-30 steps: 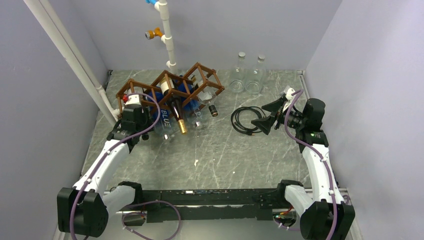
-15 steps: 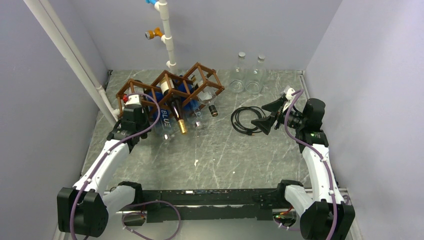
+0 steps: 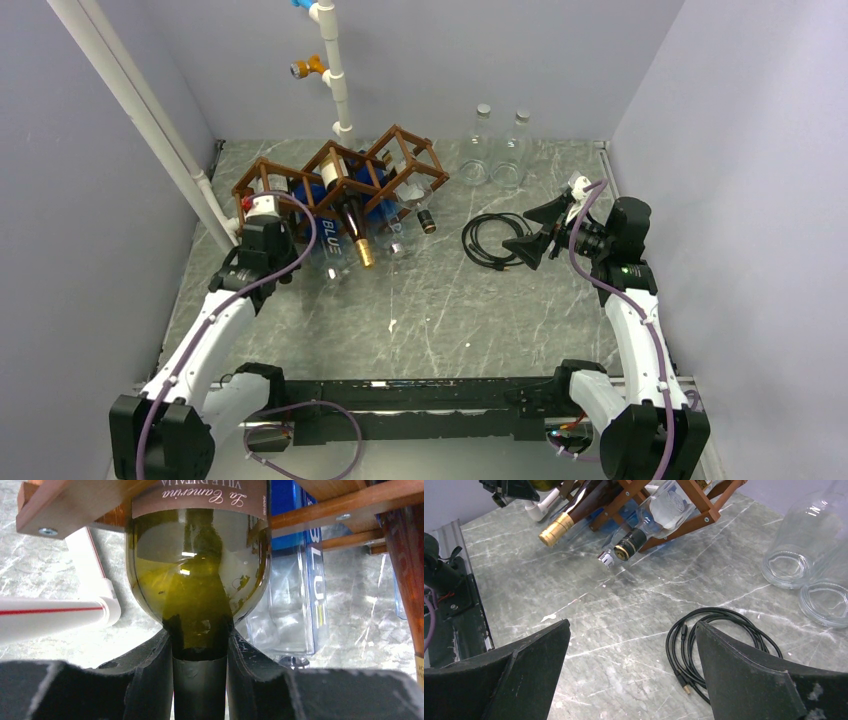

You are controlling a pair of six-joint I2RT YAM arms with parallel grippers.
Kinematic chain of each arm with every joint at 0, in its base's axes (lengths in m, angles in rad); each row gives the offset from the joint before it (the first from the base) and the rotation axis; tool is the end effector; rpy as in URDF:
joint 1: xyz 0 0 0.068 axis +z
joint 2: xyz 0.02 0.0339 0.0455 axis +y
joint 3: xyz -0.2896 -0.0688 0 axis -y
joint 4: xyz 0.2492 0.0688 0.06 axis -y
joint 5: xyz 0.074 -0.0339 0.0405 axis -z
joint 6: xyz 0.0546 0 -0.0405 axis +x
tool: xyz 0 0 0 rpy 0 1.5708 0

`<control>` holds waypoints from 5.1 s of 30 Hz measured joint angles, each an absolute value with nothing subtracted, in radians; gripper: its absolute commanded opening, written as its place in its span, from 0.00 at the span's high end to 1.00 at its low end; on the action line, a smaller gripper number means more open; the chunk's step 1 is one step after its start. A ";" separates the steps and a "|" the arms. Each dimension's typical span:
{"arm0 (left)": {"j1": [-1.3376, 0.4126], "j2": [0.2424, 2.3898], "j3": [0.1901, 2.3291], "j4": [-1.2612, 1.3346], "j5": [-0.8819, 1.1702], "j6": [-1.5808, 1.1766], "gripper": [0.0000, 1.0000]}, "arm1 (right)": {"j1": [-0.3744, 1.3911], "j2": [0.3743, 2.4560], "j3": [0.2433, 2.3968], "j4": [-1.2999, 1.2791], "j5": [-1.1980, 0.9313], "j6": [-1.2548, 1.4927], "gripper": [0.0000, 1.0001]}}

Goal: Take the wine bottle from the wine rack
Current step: Pick up the wine bottle from the wine rack.

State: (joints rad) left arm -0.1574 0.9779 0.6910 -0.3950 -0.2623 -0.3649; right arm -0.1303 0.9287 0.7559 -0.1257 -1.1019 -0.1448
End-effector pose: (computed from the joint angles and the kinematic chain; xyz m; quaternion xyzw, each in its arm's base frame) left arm 0.2122 -0.0193 0.2608 -0.1486 0.8845 0.0040 0.4423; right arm 0.2013 0.0227 0.3327 -0.3160 0.6831 0.3477 0.5591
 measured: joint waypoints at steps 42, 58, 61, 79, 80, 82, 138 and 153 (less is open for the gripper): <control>-0.160 0.645 0.658 -0.714 -0.161 -0.445 1.00 | -0.130 0.927 0.750 -0.118 -1.102 -0.137 0.01; -0.160 0.515 0.661 -0.848 -0.120 -0.466 1.00 | -0.130 0.927 0.749 -0.118 -1.102 -0.133 0.01; -0.160 0.503 0.672 -0.879 -0.115 -0.466 1.00 | -0.130 0.927 0.746 -0.118 -1.102 -0.133 0.01; -0.160 0.448 0.729 -1.000 -0.078 -0.466 1.00 | -0.134 0.927 0.744 -0.112 -1.102 -0.133 0.01; -0.160 0.446 0.730 -1.004 -0.077 -0.466 1.00 | -0.135 0.927 0.744 -0.111 -1.102 -0.133 0.01; -0.160 0.438 0.733 -1.015 -0.075 -0.466 1.00 | -0.136 0.927 0.744 -0.110 -1.102 -0.133 0.01; -0.229 0.479 0.944 -0.869 0.275 -0.565 1.00 | -0.163 0.927 0.734 -0.104 -1.102 -0.128 0.01; -0.392 0.646 0.944 -0.714 0.353 -0.600 1.00 | -0.171 0.927 0.734 -0.122 -1.102 -0.165 0.01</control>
